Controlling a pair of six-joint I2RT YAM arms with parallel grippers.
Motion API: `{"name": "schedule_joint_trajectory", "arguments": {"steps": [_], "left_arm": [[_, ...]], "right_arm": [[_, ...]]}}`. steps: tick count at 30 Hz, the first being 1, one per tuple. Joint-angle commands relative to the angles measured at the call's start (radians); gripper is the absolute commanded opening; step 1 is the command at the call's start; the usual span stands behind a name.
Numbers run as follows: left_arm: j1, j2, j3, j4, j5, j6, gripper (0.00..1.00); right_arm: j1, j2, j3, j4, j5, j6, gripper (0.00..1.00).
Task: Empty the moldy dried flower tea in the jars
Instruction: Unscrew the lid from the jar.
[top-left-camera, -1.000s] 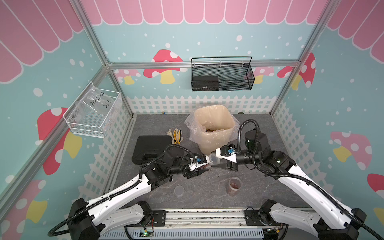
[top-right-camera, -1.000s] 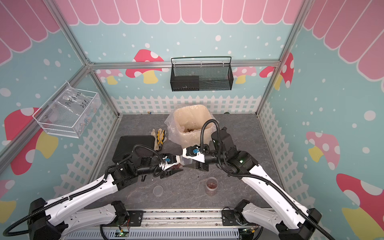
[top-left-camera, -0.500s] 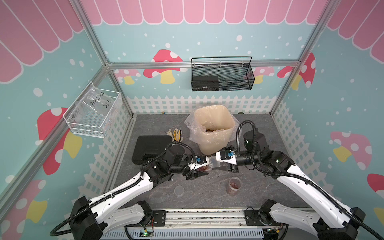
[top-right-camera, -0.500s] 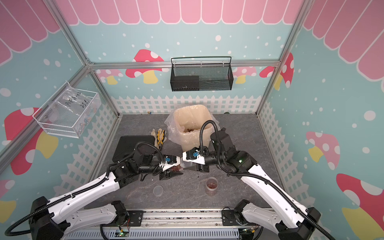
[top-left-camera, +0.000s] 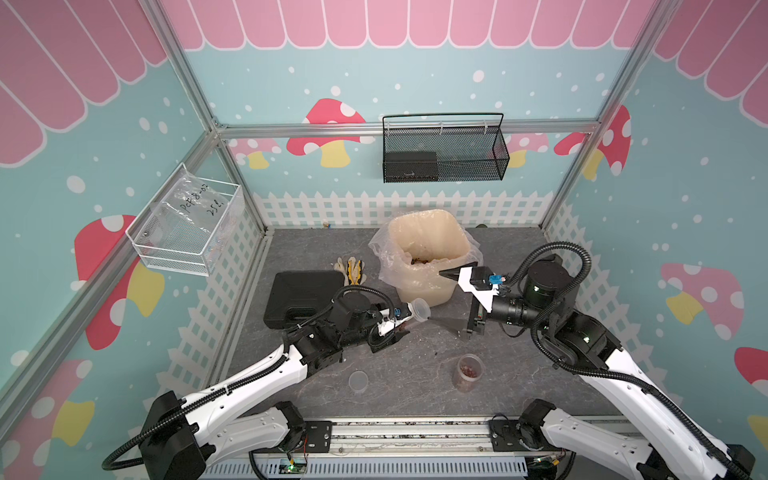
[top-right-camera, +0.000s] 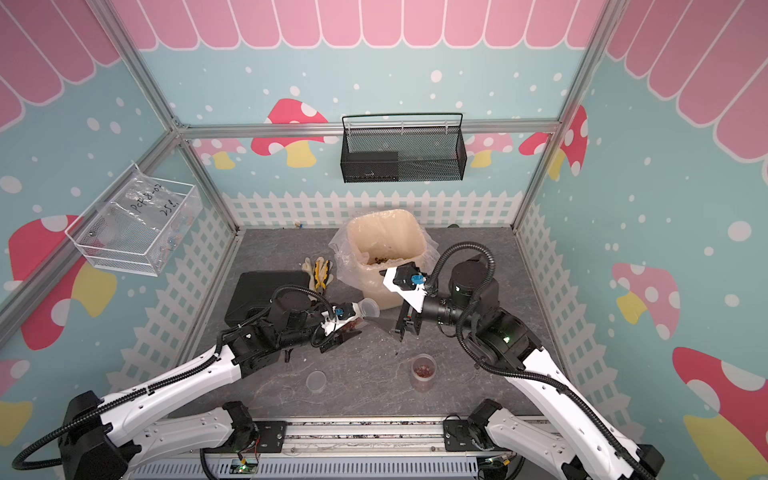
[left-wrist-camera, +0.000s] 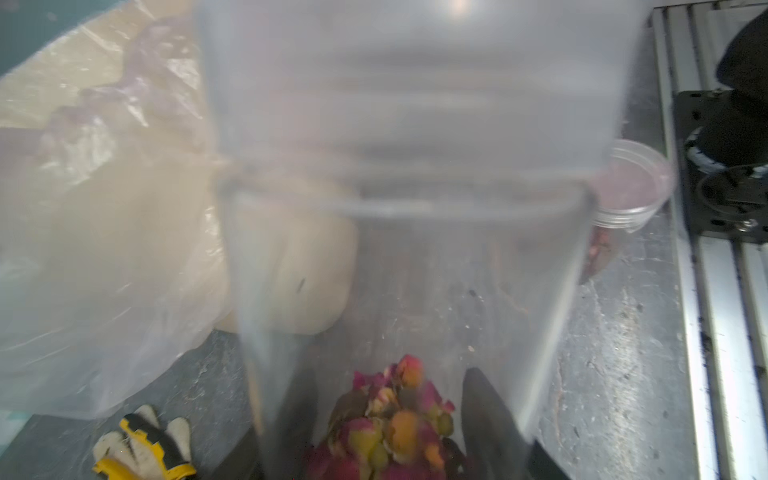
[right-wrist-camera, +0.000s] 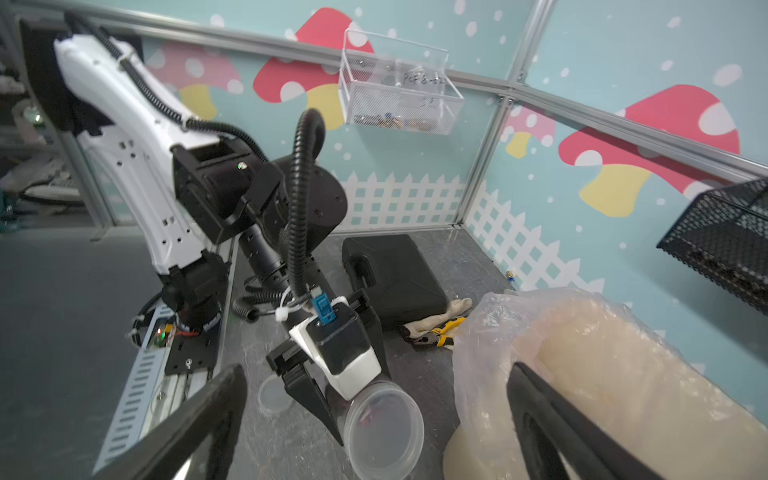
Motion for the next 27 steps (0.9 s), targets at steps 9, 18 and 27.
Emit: {"name": "schedule_joint_trajectory", "arguments": {"steps": [9, 18, 27], "left_arm": [[-0.001, -0.005, -0.031, 0.046, -0.276, -0.018, 0.0], [-0.008, -0.006, -0.042, 0.136, -0.455, 0.011, 0.0], [-0.018, -0.022, -0.048, 0.143, -0.476, 0.021, 0.0]], "right_arm": [[-0.009, -0.103, 0.002, 0.29, 0.055, 0.367, 0.95], [-0.01, 0.029, 0.122, 0.083, 0.366, 0.796, 0.98], [-0.01, 0.142, 0.128, 0.042, 0.291, 0.857, 0.88]]}}
